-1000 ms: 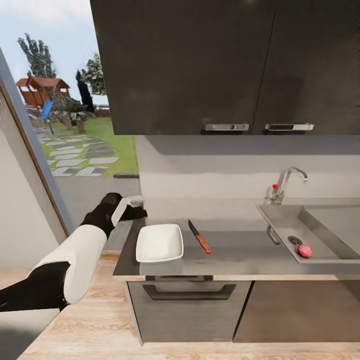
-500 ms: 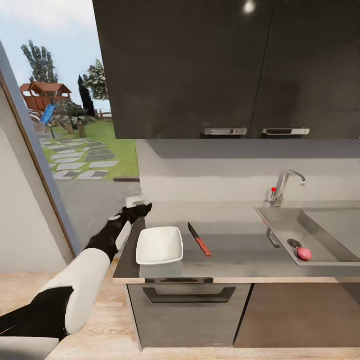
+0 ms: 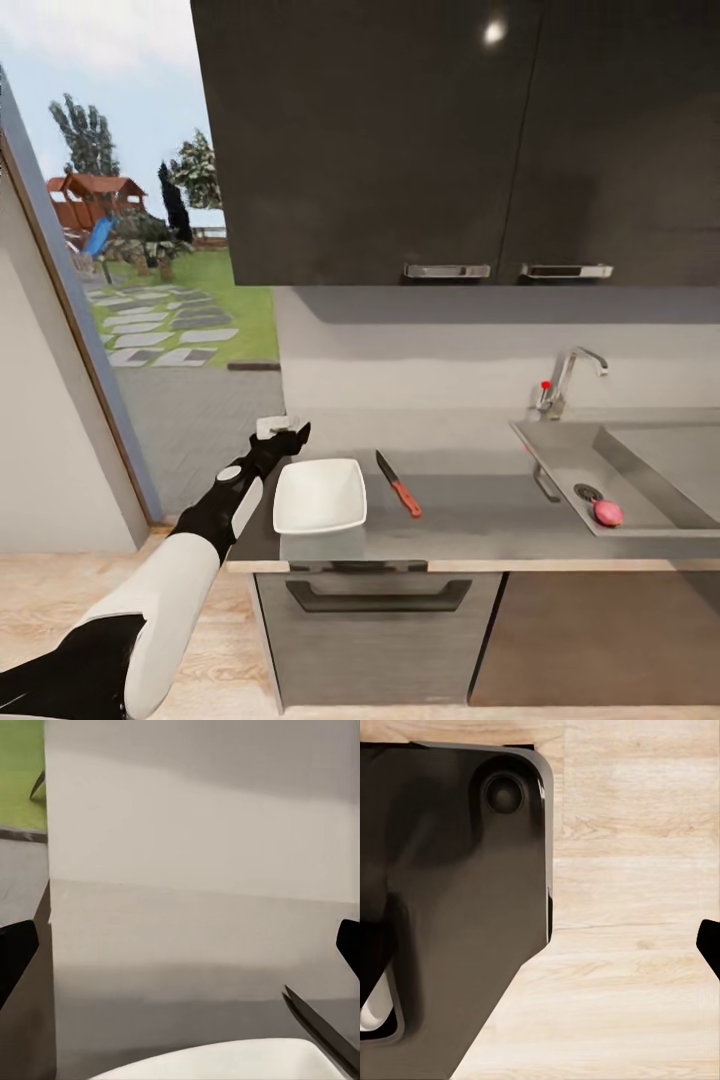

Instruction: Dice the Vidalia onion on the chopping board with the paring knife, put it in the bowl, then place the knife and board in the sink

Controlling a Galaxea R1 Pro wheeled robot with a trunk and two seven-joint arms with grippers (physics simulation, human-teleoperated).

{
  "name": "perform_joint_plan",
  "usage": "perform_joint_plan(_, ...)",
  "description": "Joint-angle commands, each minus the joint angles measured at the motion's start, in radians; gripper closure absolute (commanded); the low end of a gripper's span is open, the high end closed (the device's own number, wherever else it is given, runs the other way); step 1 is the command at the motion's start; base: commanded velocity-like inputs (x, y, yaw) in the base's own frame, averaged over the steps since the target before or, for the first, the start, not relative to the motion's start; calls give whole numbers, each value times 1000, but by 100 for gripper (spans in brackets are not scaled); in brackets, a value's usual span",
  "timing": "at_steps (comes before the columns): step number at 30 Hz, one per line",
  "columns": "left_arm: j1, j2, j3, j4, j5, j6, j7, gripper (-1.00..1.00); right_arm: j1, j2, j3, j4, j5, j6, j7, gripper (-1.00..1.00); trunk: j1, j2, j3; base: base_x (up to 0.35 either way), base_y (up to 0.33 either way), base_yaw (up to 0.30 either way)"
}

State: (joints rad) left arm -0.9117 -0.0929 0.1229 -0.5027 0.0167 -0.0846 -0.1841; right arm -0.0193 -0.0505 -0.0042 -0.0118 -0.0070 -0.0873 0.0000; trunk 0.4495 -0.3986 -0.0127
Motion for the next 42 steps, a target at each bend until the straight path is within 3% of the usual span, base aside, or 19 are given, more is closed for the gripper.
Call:
perform_joint_plan(1, 0, -1, 8, 1, 2, -2, -10, -100, -1, 0, 0, 1, -1, -8, 0, -100, 1, -1, 0, 0, 0, 0)
perform_joint_plan(9, 22, 4, 6, 1, 1, -51, -55, -100, -1, 0, 0, 2, -1, -31, 0, -100, 1, -1, 4, 0, 0, 0)
perform_joint_plan(16, 75, 9, 6, -11, 0, -231, -67, -100, -1, 0, 0, 2, -1, -34, 0, -100, 1, -1, 5, 0, 0, 0)
perform_joint_plan(19, 101, 13, 6, -20, 0, -278, -69, -100, -1, 0, 0, 1, -1, -34, 0, -100, 1, -1, 5, 0, 0, 0)
perform_joint_plan(23, 160, 16, 5, -126, -1, -338, -78, -100, -1, 0, 0, 2, -1, -34, 0, -100, 1, -1, 5, 0, 0, 0)
perform_joint_plan(26, 209, 16, 4, -230, -1, -336, -82, -100, -1, 0, 0, 2, -1, -34, 0, -100, 1, -1, 5, 0, 0, 0)
perform_joint_plan(27, 250, 16, 4, -317, -1, -315, -83, -100, -1, 0, 0, 2, -1, -34, 0, -100, 1, -1, 5, 0, 0, 0)
perform_joint_plan(30, 318, 16, 3, -460, -1, -233, -84, -100, -1, 0, 0, 2, -1, -34, 0, -100, 1, -1, 5, 0, 0, 0)
perform_joint_plan(31, 359, 16, 3, -554, -1, -150, -85, -100, -1, 0, 0, 2, -1, -34, 0, -100, 1, -1, 5, 0, 0, 0)
perform_joint_plan(34, 402, 16, 2, -677, -1, -16, -86, -100, -1, 0, 0, 2, -1, -34, 0, -100, 1, -1, 5, 0, 0, 0)
perform_joint_plan(35, 419, 16, 2, -735, -1, 58, -87, -100, -1, 0, 0, 2, -1, -34, 0, -100, 1, -1, 5, 0, 0, 0)
perform_joint_plan(37, 434, 16, 1, -788, -1, 127, -89, -100, -1, 0, 0, 2, -1, -34, 0, -100, 1, -1, 5, 0, 0, 0)
perform_joint_plan(42, 445, 16, -27, -824, -1, 175, -95, -100, -1, 0, 1, 2, -1, -34, 0, -100, 1, -1, 10, 0, 0, 0)
